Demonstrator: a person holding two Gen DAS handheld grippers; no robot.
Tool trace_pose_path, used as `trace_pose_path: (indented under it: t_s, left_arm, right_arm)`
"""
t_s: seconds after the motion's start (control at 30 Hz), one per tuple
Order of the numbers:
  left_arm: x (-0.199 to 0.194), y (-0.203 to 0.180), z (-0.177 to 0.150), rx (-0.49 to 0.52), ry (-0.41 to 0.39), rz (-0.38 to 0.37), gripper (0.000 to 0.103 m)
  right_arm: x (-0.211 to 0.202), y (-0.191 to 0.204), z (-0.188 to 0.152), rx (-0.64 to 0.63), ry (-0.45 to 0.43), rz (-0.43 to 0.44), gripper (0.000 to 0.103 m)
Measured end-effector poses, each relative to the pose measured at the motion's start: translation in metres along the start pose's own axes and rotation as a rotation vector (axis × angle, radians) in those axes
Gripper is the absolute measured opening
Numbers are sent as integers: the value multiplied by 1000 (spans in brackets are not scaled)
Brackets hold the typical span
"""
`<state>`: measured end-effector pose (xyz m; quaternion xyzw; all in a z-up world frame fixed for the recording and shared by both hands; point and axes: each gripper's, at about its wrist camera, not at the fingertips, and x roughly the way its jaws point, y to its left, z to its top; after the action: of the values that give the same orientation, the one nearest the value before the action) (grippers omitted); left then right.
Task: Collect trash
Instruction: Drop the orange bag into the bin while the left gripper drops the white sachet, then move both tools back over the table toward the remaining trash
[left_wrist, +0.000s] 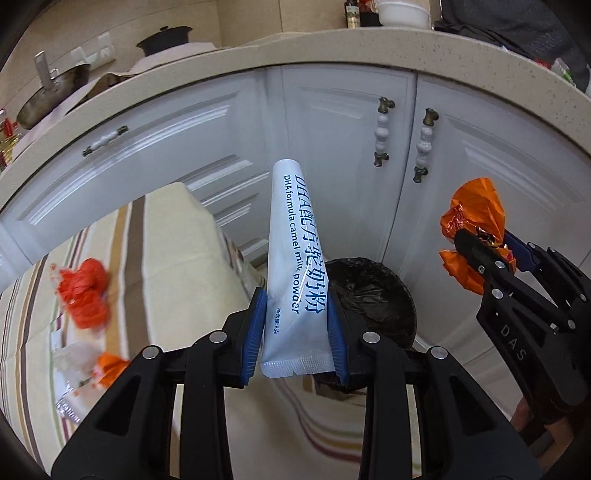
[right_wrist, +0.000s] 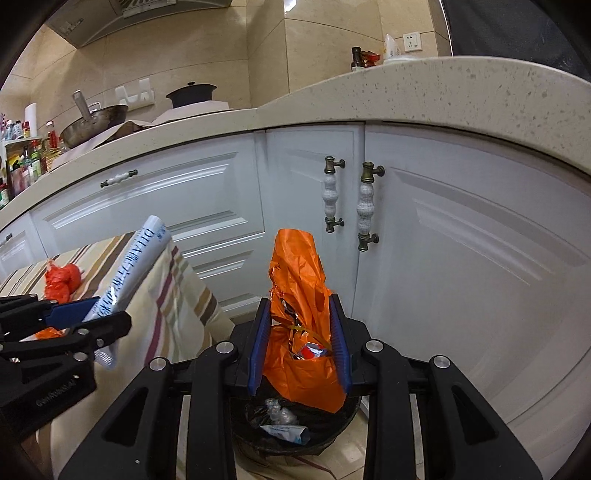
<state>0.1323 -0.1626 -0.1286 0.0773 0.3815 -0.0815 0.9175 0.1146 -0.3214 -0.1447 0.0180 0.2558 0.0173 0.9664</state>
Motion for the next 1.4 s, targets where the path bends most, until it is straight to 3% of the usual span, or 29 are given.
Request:
trace_pose_path:
  t_s: [0.2, 0.23, 0.27, 0.3, 0.53, 0.9, 1.4]
  left_arm:
    - [37, -15, 15, 4, 38, -10, 32]
    - [46, -16, 16, 1, 48, -10, 35]
    - [52, -17, 17, 0, 58, -11, 45]
    - [57, -17, 18, -3, 64, -9, 50]
    - [57, -3, 23, -36, 44, 14, 57]
    - [-4, 58, 6, -106, -6, 58, 57]
    - [-81, 175, -63, -267, -1, 235, 57]
  right_arm:
    - [29, -9, 0, 9, 16, 4, 32]
    - [34, -11, 0, 13, 19, 8, 37]
    - [39, -14, -1, 19, 20, 8, 51]
    - [45, -16, -2, 28, 17, -1, 57]
    - [50, -23, -6, 36, 26, -27, 58]
    - [18, 14, -2, 8, 21, 16, 58]
    - [-32, 119, -15, -74, 38, 196, 58]
